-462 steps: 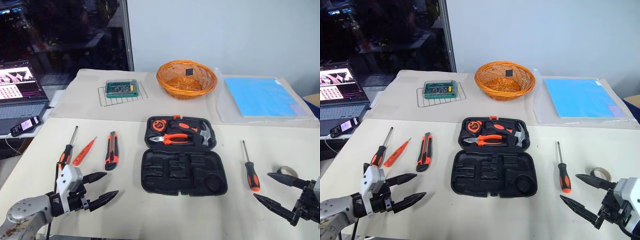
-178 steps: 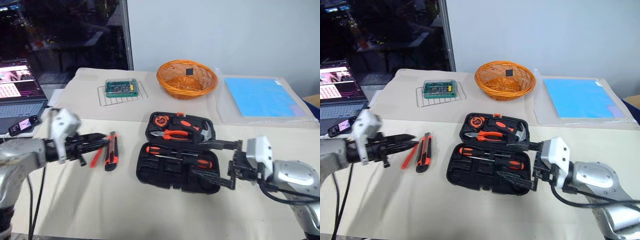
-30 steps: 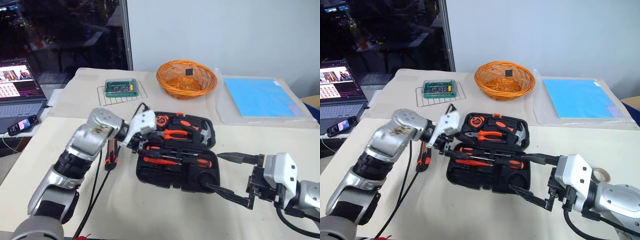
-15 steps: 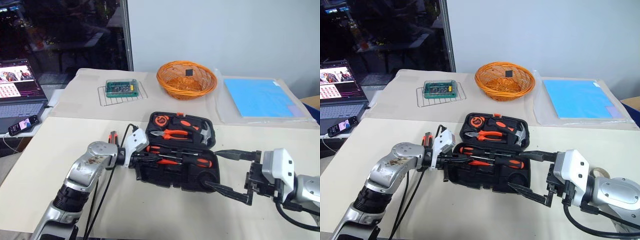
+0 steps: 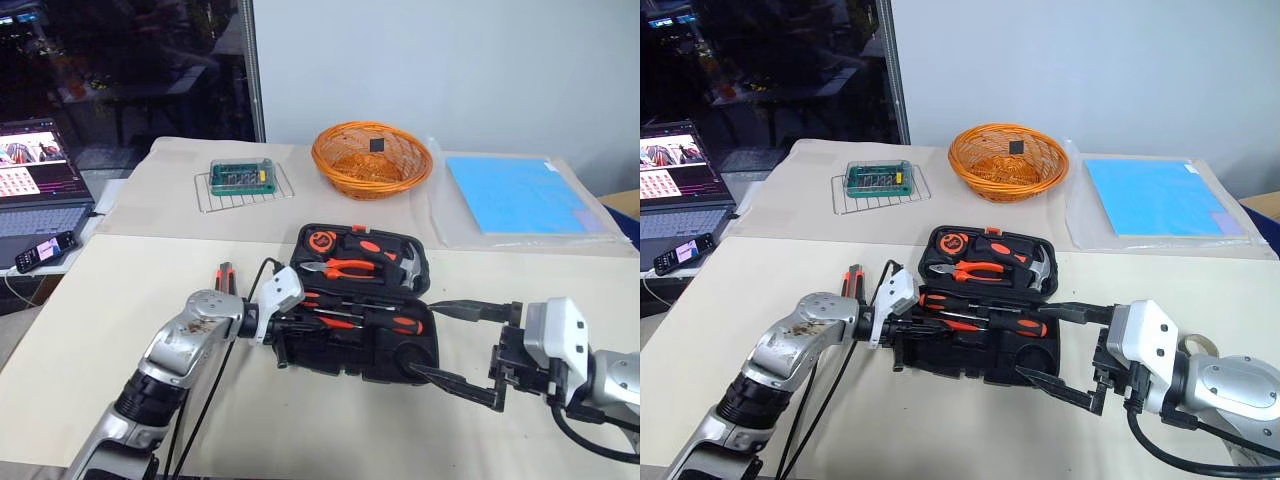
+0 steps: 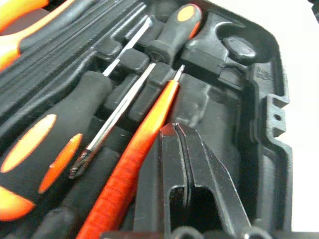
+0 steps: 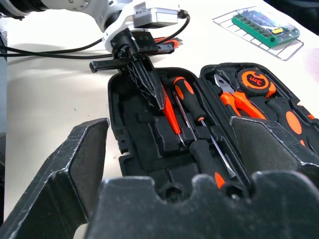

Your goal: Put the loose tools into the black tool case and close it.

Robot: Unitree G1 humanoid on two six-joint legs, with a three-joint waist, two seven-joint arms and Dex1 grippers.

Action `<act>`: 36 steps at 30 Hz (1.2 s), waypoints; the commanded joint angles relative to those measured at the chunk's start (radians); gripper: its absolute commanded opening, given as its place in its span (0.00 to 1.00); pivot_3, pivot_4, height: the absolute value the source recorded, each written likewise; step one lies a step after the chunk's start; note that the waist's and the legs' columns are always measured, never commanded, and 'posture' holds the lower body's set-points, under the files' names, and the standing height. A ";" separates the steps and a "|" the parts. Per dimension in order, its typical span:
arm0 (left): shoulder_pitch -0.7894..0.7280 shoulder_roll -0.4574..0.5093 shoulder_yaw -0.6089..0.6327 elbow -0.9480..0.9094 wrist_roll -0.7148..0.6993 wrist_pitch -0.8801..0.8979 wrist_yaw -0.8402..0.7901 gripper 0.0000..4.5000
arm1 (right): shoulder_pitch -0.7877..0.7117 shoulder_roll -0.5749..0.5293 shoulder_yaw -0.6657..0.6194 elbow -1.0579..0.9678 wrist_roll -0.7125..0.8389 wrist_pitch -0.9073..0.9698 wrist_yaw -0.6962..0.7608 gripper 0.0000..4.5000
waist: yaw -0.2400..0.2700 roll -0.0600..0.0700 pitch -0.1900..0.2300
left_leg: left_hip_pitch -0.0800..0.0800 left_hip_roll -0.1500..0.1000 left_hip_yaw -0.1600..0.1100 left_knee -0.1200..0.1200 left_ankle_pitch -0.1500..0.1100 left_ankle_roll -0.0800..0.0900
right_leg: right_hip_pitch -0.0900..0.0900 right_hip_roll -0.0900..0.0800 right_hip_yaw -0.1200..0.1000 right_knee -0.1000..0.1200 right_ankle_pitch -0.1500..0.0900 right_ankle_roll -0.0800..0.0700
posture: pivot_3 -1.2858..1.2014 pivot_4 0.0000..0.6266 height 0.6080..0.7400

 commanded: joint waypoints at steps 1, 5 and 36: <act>-0.022 -0.029 0.031 0.019 -0.052 0.052 0.027 0.01 | 0.002 -0.006 -0.021 -0.023 0.004 -0.008 -0.003 1.00 | 0.000 0.000 0.000 | 0.000 0.000 0.000 0.000 0.000 0.000 | 0.000 0.000 0.000 0.000 0.000 0.000 | 0.52 0.24 1.00; -0.041 -0.058 0.073 0.020 -0.129 0.161 0.053 0.01 | 0.011 -0.005 -0.025 -0.024 0.003 -0.011 -0.003 1.00 | -0.002 0.000 0.000 | 0.000 0.000 0.000 0.000 0.000 0.000 | 0.000 0.000 0.000 0.000 0.000 0.000 | 0.52 0.24 1.00; 0.086 -0.110 0.551 -0.297 -0.303 0.270 0.529 0.24 | -0.063 0.037 0.050 0.010 0.023 -0.042 -0.003 1.00 | -0.015 -0.001 0.000 | 0.001 0.001 -0.002 -0.002 0.000 -0.001 | 0.000 -0.002 0.000 0.000 0.003 -0.003 | 0.52 0.24 1.00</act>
